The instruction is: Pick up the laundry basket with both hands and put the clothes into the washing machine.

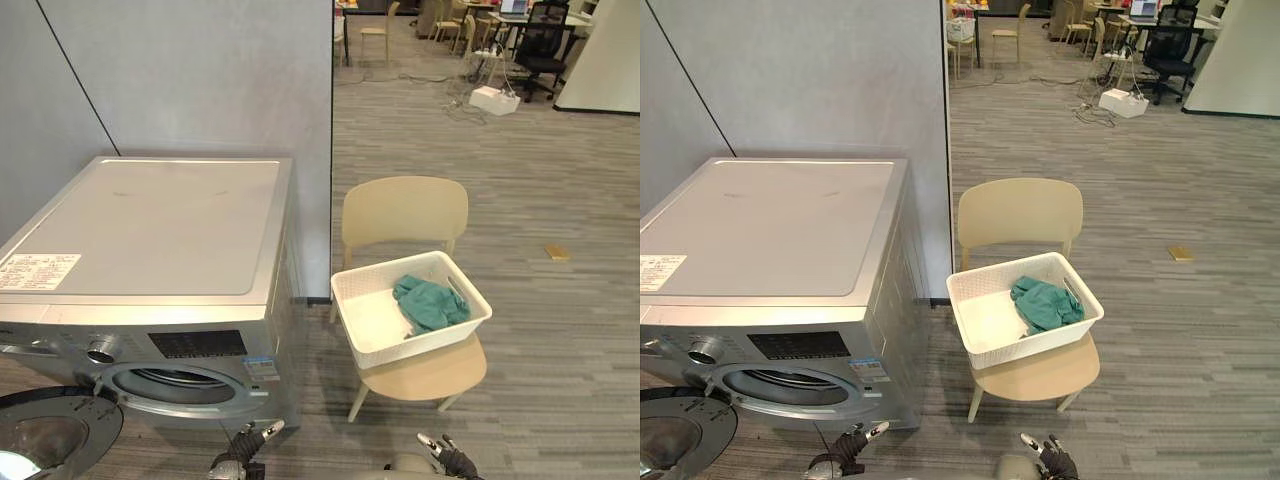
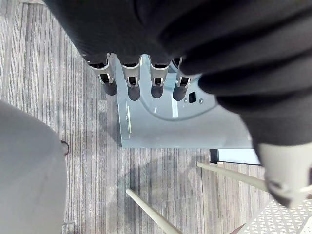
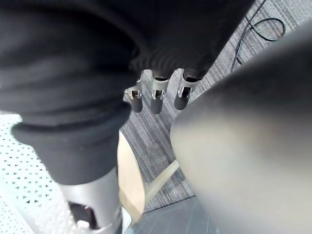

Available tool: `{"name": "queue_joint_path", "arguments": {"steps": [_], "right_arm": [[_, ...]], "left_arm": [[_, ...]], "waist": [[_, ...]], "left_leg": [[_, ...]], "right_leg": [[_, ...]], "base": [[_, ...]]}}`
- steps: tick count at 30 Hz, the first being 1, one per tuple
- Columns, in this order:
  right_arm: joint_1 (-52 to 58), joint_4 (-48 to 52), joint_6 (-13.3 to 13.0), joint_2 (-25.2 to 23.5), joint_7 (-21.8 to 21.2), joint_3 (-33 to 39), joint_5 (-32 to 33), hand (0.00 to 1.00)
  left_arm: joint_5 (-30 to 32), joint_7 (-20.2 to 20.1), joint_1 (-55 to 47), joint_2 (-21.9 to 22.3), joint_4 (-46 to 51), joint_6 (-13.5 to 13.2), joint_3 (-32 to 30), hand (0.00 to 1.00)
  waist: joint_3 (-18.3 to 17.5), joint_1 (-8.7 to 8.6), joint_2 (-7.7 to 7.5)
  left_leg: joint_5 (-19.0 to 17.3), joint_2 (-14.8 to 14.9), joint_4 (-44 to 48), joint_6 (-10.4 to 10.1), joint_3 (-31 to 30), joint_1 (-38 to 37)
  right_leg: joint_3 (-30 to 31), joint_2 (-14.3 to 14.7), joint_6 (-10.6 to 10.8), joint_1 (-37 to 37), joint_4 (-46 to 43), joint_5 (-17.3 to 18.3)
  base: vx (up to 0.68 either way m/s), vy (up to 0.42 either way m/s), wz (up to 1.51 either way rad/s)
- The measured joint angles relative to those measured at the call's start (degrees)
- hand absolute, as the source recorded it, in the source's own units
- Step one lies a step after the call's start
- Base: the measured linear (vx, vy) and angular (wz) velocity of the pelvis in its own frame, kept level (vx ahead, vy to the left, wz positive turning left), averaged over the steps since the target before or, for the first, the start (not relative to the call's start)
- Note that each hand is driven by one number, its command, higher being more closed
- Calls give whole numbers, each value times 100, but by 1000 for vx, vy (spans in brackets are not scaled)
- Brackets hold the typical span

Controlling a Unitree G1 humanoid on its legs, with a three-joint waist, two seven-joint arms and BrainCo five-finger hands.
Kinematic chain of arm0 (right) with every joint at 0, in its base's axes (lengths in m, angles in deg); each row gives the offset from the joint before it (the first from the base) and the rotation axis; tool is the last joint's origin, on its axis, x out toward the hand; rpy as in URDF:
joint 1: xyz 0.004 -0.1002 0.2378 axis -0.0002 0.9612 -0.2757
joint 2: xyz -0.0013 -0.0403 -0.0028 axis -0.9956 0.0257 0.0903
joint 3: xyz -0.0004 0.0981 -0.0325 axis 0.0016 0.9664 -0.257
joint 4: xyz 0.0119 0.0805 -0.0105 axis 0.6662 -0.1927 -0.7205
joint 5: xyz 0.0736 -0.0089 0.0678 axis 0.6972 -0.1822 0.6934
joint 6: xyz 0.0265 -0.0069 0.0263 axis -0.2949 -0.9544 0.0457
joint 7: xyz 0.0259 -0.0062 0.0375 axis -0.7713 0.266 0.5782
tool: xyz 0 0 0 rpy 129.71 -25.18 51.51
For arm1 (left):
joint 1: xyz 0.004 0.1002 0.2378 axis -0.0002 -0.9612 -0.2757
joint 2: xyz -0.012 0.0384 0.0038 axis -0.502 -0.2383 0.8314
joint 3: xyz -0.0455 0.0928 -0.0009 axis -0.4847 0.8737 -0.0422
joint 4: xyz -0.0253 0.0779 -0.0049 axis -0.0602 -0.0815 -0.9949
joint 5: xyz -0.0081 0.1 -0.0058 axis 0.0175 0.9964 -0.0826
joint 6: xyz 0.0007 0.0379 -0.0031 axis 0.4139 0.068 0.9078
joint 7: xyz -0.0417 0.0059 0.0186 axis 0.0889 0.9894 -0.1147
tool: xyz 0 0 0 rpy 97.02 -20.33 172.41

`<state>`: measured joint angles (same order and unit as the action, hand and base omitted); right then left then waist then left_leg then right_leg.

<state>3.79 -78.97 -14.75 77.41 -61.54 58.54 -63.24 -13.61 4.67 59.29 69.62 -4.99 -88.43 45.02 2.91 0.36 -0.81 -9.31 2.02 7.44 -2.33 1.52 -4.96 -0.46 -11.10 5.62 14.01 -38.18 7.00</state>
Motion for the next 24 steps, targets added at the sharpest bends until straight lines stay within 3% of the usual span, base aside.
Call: {"name": "queue_joint_path", "arguments": {"steps": [1, 3, 5, 6, 7, 8, 9, 12, 14, 15, 16, 17, 18, 19, 20, 21, 22, 24], "right_arm": [[-6, 9, 1, -8, 7, 80, -11, 0], [-20, -136, 3, -16, 65, 395, -144, 0], [-28, -265, 52, -41, 88, 652, -191, 0], [-27, -402, 78, -75, 85, 802, -200, 0], [-21, -542, 95, -69, 81, 893, -190, 0], [-30, -632, 106, 10, 82, 917, -179, 0], [-35, -687, 118, 67, 82, 903, -176, 0], [-70, -899, 197, 264, 82, 898, -184, 0], [-15, -1026, 210, 285, 88, 878, -205, 0], [-15, -1032, 204, 289, 90, 867, -206, 0], [-21, -1032, 196, 294, 93, 839, -206, 0], [-31, -1033, 181, 296, 99, 801, -205, 0], [-39, -1032, 171, 287, 112, 778, -204, 0], [-48, -1024, 170, 277, 119, 775, -205, 0], [-59, -939, 175, 274, 137, 766, -205, 0], [-9, -662, 188, 279, 161, 659, -213, 0], [35, -374, 194, 282, 202, 604, -214, 0], [107, 760, 193, 268, 319, 499, -224, 0]], "left_arm": [[4, 3, 6, 5, 4, -2, 41, 0], [15, 4, 24, -40, -2, -10, 130, 0], [68, 1, -56, -132, -68, -13, 263, 0], [132, -2, -50, -244, -143, -20, 458, 0], [189, -1, -34, -256, -219, -23, 541, 0], [217, -4, -25, -199, -227, -34, 549, 0], [240, -4, -25, -166, -241, -44, 546, 0], [235, 0, 4, -44, -315, -10, 524, 0], [203, 9, 5, -51, -302, -13, 524, 0], [157, 10, 5, -64, -294, -12, 525, 0], [113, 11, 6, -76, -276, -14, 526, 0], [96, 16, 40, -119, -232, -12, 528, 0], [100, 25, 64, -142, -185, -13, 531, 0], [98, 27, 66, -144, -156, -14, 531, 0], [105, 26, 81, -172, -82, -14, 538, 0], [113, 26, 79, -190, -33, -12, 567, 0], [125, 31, 81, -169, -16, -14, 595, 0], [210, 34, 53, -88, 22, -14, 619, 0]], "waist": [[-1, -16, -19], [0, -21, -39], [-4, -70, -62], [-56, -130, -180], [-58, -141, -127], [-92, -95, 28], [-89, -92, 46], [-16, -139, 294], [-15, -129, 310], [-17, -129, 317], [-14, -130, 318], [1, -136, 272], [18, -133, 239], [44, -132, 174], [113, -132, 201], [156, -136, 183], [174, -146, 241], [245, -205, 354]], "left_leg": [[50, 5, -60, 9, -24, -2], [72, 47, -76, -34, -218, -33], [79, 163, -12, -98, -370, -72], [39, 218, 41, -241, -537, -94], [12, 338, 39, -315, -609, -83], [52, 487, 38, -383, -591, -70], [90, 601, 43, -451, -578, -41], [233, 1074, 175, -758, -614, 38], [405, 1437, 518, -1039, -784, 215], [452, 1546, 695, -1077, -909, 334], [503, 1605, 830, -1078, -978, 438], [688, 1621, 1132, -886, -1032, 692], [940, 1602, 1397, -554, -914, 932], [1061, 1609, 1491, -390, -818, 1018], [1299, 1677, 1559, -166, -485, 1067], [1436, 1769, 1538, -79, -64, 1090], [1439, 1811, 1577, -73, 140, 1113], [889, 1555, 2224, -142, 367, 1256]], "right_leg": [[7, -74, -172, 63, -157, 98], [182, -516, -250, 75, -271, 221], [602, -477, -251, -248, 576, 15], [860, -412, 215, -584, 1122, -135], [814, -286, 406, -705, 1369, -5], [763, -176, 522, -772, 1561, 75], [674, -123, 585, -836, 1707, 125], [457, 355, 407, -1021, 2132, 245], [288, 735, 106, -1085, 2172, 301], [212, 824, 17, -1096, 2172, 356], [189, 893, -37, -1093, 2173, 373], [103, 936, -102, -1091, 2173, 375], [24, 919, -177, -1104, 2199, 335], [-5, 919, -203, -1122, 2225, 319], [-94, 915, -244, -1214, 2285, 295], [-141, 927, -331, -1228, 2342, 240], [-175, 933, -352, -1227, 2349, 226], [-160, 856, -401, -1225, 2360, 194]], "base": [[148, -124, 56], [148, -181, 38], [120, -305, 27], [93, -359, 26], [62, -376, 0], [19, -298, -27], [-1, -375, -43], [-43, -314, -19], [-126, -282, 14], [-125, -240, 19], [-114, -212, 24], [-112, -195, 34], [-119, -198, 36], [-111, -197, 35], [-114, -171, 28], [-112, -161, 25], [-136, -129, 22], [-104, -34, 7]]}}
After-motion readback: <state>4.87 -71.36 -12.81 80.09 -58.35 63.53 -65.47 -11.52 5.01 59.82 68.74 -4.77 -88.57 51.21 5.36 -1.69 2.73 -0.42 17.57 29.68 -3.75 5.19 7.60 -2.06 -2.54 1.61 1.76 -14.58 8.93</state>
